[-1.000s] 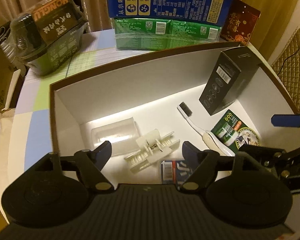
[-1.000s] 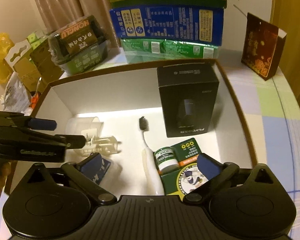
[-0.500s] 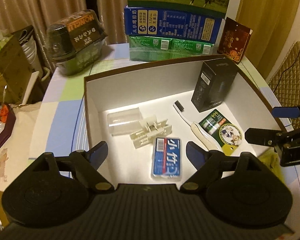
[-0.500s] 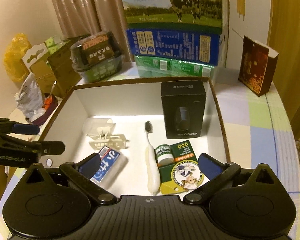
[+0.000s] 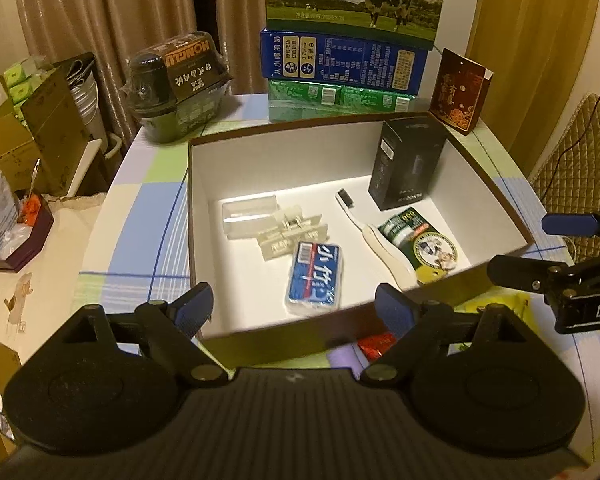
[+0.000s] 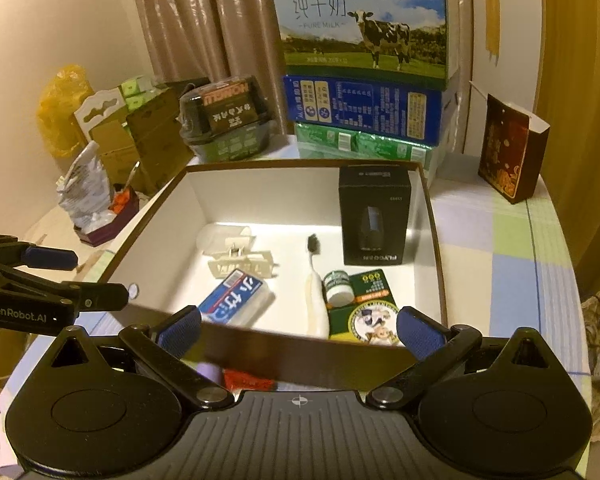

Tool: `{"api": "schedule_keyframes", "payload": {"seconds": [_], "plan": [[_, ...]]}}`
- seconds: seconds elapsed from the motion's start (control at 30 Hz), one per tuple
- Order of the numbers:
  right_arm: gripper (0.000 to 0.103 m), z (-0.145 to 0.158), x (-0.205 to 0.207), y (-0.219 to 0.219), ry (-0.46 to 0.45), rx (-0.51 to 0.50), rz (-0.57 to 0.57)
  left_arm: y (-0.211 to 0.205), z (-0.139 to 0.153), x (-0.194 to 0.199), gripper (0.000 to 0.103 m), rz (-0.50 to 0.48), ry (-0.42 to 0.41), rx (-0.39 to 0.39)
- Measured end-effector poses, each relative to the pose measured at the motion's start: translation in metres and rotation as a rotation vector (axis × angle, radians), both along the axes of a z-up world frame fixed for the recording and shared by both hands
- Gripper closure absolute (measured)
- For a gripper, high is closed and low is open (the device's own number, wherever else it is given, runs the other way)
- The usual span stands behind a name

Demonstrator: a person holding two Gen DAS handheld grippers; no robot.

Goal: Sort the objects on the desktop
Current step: 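Withdraw both tools from the brown box toward the purple tube and yellow pouch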

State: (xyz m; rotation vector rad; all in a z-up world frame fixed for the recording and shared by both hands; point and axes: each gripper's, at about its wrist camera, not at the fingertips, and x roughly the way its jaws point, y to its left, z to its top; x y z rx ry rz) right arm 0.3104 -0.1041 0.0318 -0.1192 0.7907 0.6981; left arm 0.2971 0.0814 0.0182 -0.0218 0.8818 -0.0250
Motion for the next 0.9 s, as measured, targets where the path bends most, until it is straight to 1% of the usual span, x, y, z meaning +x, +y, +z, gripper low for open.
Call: {"api": "schedule_keyframes", "payload": {"seconds": [0.43,0.9], "plan": [[0.002,-0.009,-0.039,-0.034,0.038,-0.012,0.021,-0.020,-0.001,-0.047,0.017,0.021,0.018,0.009],[0.002,-0.026,-0.054,-0.069,0.088,-0.056,-0.012,-0.031,-0.005,-0.071,0.016,0.033,0.034,0.033]]}}
